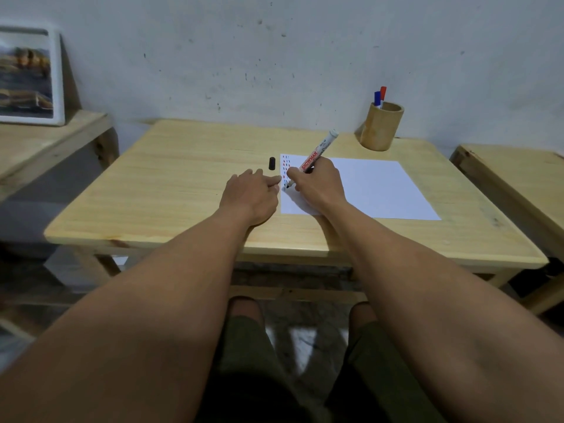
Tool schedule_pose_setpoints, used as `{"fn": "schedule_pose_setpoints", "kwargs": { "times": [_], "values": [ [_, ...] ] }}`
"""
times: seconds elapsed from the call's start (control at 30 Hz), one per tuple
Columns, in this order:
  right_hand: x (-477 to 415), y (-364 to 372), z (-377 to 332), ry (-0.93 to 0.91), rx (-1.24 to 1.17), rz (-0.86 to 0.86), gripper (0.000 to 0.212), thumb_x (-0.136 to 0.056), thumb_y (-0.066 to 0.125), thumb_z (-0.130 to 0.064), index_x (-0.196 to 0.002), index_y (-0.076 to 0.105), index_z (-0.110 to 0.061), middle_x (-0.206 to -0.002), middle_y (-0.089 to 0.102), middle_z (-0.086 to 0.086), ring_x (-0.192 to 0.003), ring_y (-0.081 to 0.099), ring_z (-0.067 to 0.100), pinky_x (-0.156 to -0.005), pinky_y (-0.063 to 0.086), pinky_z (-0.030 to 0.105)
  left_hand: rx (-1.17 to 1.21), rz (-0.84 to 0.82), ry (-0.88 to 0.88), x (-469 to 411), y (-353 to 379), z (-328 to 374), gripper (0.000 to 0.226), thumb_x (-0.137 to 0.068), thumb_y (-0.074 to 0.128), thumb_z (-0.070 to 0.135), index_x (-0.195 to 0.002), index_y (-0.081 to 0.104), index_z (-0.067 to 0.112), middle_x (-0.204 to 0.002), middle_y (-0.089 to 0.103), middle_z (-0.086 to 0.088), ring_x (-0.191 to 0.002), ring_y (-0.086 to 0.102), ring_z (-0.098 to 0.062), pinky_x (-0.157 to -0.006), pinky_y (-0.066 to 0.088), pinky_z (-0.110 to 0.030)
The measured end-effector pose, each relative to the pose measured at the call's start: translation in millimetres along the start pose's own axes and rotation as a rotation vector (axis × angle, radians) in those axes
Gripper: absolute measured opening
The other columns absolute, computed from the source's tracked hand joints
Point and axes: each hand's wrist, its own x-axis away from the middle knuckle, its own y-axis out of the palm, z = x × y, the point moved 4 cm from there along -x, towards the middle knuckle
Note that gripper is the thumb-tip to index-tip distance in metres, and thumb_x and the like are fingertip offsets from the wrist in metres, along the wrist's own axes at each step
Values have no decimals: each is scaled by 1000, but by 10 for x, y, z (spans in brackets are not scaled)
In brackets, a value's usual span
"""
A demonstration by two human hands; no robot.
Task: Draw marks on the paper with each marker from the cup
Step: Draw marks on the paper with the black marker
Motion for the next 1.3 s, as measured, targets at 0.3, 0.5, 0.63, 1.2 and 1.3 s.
{"fn": "schedule_pose_setpoints", "kwargs": {
  "times": [0.3,0.5,0.63,1.2,1.3],
  "values": [
    [10,5,-10,3,11,-23,34,-85,64,-26,-88,67,8,-83,75,17,-83,71,32,-69,55,42,-11,7,-4,-30,28,-10,47,-104,26,31,-146,46,36,-132,56,-4,-126,45,-26,-103,36,-43],
    [20,8,-16,0,24,-34,30,-87,65,-25,-87,67,5,-82,75,15,-82,71,29,-69,55,40,-17,15,-3,-18,15,-5,47,-104,27,31,-147,45,35,-137,54,-5,-130,43,-26,-106,35,-43],
    [14,14,-14,7,26,-47,27,-86,66,-25,-80,64,1,-80,74,13,-79,70,28,-66,53,38,-20,12,-5,-22,11,-4,47,-104,27,32,-147,45,35,-134,55,-6,-129,44,-26,-104,36,-43],
    [-15,-41,28,74,-84,2,29,-88,63,-28,-77,66,-2,-83,76,17,-64,58,18,-56,41,28,11,26,-12,41,-52,39,45,-104,30,29,-145,49,32,-133,56,-7,-128,46,-27,-105,36,-42],
    [-26,-31,48,78,-105,5,38,-88,63,-28,-84,67,9,-83,76,17,-66,60,19,-58,43,28,7,20,-12,40,-50,39,46,-104,30,30,-145,48,33,-133,56,-7,-131,44,-27,-106,35,-42]
  ]
}}
